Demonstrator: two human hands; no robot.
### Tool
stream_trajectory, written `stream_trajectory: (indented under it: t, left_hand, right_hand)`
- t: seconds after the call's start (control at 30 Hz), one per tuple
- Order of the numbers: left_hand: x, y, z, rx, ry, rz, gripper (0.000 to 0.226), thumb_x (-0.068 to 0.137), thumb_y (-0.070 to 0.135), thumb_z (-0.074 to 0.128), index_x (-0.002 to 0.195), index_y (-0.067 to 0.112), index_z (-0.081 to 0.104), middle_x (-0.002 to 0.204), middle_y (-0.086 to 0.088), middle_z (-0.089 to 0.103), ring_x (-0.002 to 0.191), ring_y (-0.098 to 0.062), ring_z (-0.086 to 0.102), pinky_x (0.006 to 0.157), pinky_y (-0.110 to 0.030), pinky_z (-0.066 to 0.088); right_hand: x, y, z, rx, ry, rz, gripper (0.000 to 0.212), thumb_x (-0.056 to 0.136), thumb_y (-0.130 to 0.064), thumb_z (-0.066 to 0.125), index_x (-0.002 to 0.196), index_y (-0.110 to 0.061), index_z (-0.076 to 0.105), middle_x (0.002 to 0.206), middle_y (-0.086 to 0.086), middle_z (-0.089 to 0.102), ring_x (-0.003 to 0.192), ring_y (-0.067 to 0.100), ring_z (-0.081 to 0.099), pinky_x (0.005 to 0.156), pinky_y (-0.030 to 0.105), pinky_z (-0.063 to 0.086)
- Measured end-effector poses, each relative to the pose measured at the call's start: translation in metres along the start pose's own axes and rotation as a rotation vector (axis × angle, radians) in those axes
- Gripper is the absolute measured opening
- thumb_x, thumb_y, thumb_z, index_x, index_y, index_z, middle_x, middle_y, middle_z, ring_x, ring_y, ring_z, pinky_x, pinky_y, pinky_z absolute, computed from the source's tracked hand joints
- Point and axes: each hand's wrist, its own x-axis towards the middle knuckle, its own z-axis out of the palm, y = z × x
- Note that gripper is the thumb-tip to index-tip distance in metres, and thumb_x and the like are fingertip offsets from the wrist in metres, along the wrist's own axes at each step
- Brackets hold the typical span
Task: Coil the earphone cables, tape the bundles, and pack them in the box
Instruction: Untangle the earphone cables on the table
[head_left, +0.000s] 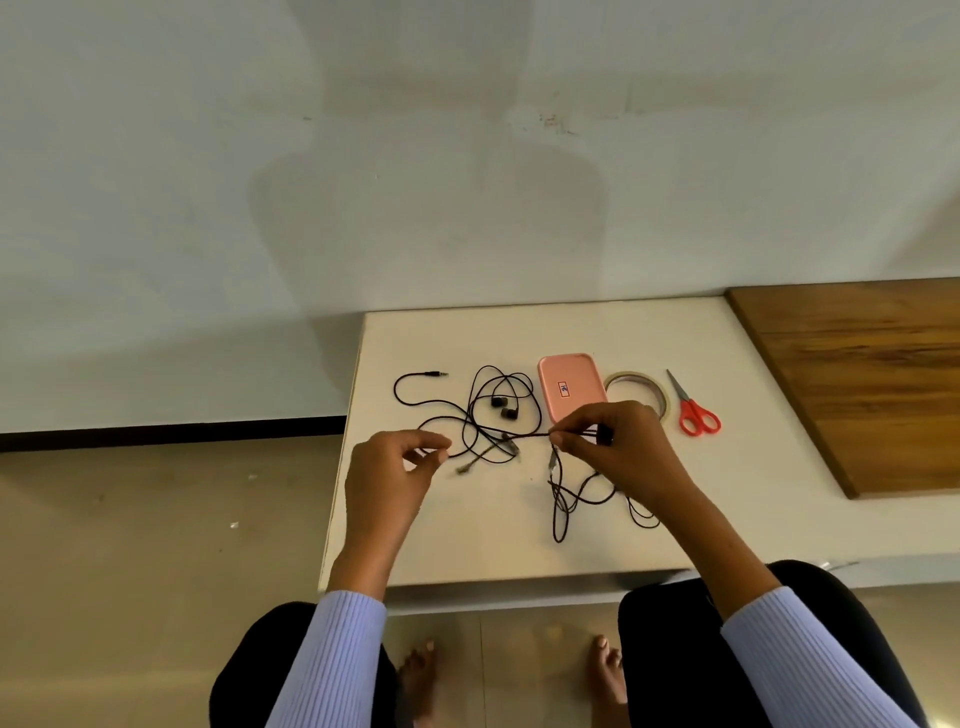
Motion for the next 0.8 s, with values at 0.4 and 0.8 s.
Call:
stream_trajectory:
  t: [0.4,0.8]
  left_hand:
    - [-0.005,0.028,0.032,-0.167,-0.187,0.165,0.02,0.076,0.007,0.075,0.094,0.015,0.076,0.076,0.013,0.069,0.069,0.012,0.063,0.067,-0.004,0.046]
    - [0.004,0.011,0.019,-0.285,0.048,-0.058,0.015,0.075,0.002,0.075,0.081,0.016,0.075,0.07,0.005,0.072,0.065,-0.003,0.069,0.066,-0.009,0.05]
  right_hand:
    - [0.0,-0.011,0.033,-0.03,-0.096,-0.066,0.015,0.078,-0.031,0.074,0.09,-0.023,0.076,0.08,-0.009,0.071,0.07,0.013,0.06,0.063,0.031,0.05]
    - [0.005,0.012,-0.015,-0.033,-0.022,0.046,0.005,0.077,-0.028,0.075,0.082,-0.028,0.075,0.07,-0.019,0.066,0.053,-0.004,0.05,0.05,0.007,0.036]
